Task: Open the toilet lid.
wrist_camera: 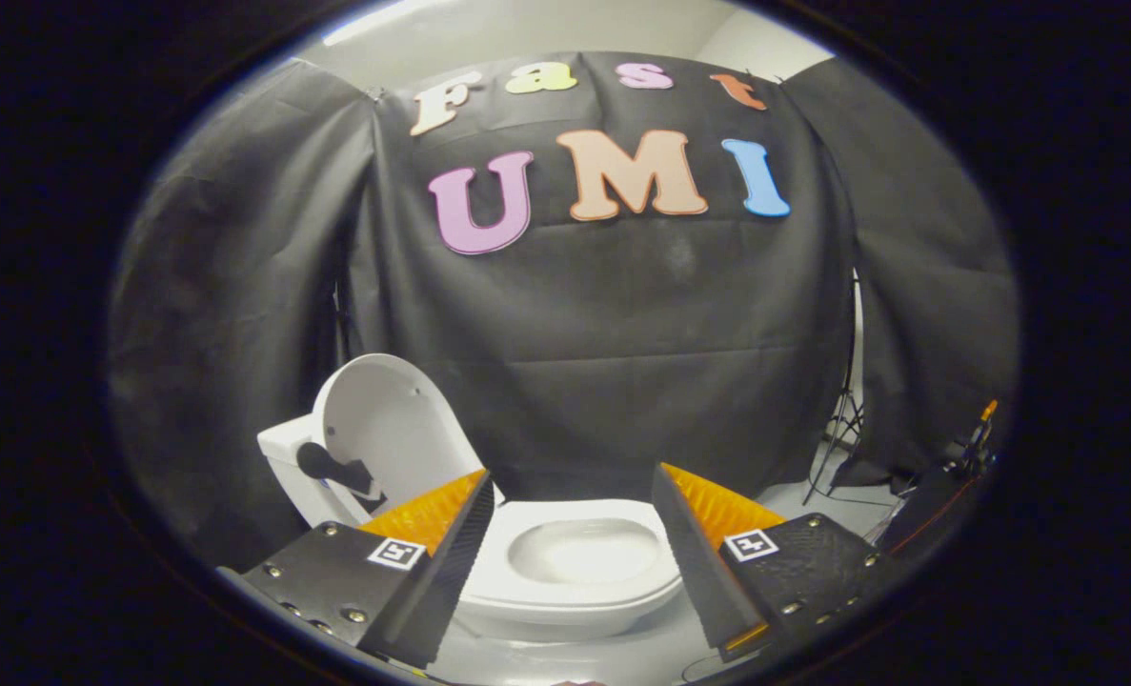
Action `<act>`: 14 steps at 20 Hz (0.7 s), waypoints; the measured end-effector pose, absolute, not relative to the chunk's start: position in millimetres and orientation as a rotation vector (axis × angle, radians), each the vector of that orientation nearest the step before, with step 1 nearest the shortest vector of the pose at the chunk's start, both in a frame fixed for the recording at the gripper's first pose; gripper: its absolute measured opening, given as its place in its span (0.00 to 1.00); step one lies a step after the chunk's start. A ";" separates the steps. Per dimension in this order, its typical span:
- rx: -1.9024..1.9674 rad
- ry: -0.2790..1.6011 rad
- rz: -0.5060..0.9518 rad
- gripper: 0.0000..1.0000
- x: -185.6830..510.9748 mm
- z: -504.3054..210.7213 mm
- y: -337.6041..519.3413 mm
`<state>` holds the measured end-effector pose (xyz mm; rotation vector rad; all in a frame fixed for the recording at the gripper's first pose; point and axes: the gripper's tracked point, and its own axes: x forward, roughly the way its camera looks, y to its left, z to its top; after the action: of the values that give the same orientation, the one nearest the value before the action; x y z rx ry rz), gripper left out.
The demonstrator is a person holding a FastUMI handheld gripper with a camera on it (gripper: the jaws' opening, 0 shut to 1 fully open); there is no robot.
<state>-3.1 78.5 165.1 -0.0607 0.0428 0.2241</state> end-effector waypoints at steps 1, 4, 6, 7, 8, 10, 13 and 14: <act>-0.068 0.040 0.225 0.98 -1.2 167.5 71.4; -0.111 0.038 0.243 0.99 0.3 162.7 56.9; -0.130 0.068 0.231 0.99 3.4 149.7 42.2; -0.124 0.082 0.222 1.00 6.0 145.2 34.9; -0.109 0.087 0.229 1.00 5.9 145.4 35.3; -0.085 0.080 0.230 1.00 7.9 146.7 33.9; -0.068 0.082 0.235 1.00 8.2 145.6 33.1; -0.074 0.094 0.232 1.00 10.0 143.8 29.3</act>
<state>10.0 29.3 143.8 -0.0743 0.0935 0.2320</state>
